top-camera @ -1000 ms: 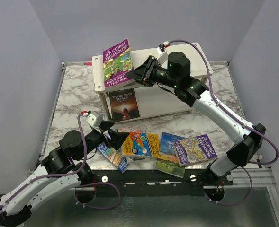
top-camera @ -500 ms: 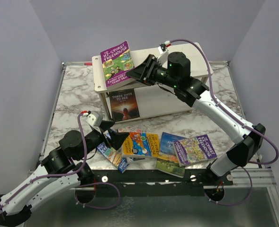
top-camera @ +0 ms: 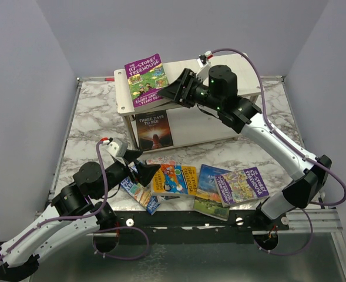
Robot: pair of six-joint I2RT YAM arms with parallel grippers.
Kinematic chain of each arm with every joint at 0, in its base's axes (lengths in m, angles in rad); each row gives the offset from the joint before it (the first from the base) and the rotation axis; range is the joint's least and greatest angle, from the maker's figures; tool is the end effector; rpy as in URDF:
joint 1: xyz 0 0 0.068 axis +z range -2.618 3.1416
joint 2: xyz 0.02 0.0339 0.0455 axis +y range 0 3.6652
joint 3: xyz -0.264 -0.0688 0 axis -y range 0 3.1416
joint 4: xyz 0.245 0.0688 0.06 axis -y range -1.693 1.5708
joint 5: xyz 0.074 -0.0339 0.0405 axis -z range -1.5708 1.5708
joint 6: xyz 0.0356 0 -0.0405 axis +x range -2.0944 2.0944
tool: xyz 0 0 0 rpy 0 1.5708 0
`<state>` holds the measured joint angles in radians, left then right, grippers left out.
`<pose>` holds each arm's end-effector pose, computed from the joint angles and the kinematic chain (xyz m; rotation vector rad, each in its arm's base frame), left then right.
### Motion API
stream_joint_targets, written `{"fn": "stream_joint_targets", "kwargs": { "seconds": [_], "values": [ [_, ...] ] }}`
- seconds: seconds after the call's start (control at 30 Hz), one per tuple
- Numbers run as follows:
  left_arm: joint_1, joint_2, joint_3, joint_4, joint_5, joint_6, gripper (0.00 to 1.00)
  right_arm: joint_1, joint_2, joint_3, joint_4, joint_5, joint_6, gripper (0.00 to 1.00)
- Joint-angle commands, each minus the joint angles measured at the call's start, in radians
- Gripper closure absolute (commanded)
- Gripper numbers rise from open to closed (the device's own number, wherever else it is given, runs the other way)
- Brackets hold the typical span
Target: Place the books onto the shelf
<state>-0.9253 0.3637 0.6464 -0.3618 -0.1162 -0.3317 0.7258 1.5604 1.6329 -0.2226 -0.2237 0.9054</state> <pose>0.0640 -0.0781 0.3247 0.4144 1.6708 -0.8528 0.2676 0.2480 0.4388 -0.0126 1.9304 1.3514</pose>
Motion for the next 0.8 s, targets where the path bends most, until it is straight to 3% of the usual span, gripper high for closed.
{"fn": "stream_joint_targets", "kwargs": {
  "seconds": [0.0, 0.5, 0.63, 0.77],
  "values": [
    [-0.002, 0.001, -0.008, -0.012, 0.015, 0.014, 0.01, 0.009, -0.049, -0.014, -0.058, 0.022, -0.058, 0.4],
    [-0.002, -0.01, -0.005, -0.012, 0.007, 0.011, 0.01, 0.032, -0.142, -0.001, -0.241, 0.09, -0.232, 0.4],
    [-0.001, -0.022, -0.007, -0.014, -0.006, 0.012, 0.01, 0.076, -0.121, 0.032, -0.297, 0.079, -0.281, 0.45],
    [-0.001, -0.025, -0.006, -0.014, -0.013, 0.011, 0.01, 0.139, -0.08, 0.059, -0.307, 0.086, -0.3, 0.59]
  ]
}}
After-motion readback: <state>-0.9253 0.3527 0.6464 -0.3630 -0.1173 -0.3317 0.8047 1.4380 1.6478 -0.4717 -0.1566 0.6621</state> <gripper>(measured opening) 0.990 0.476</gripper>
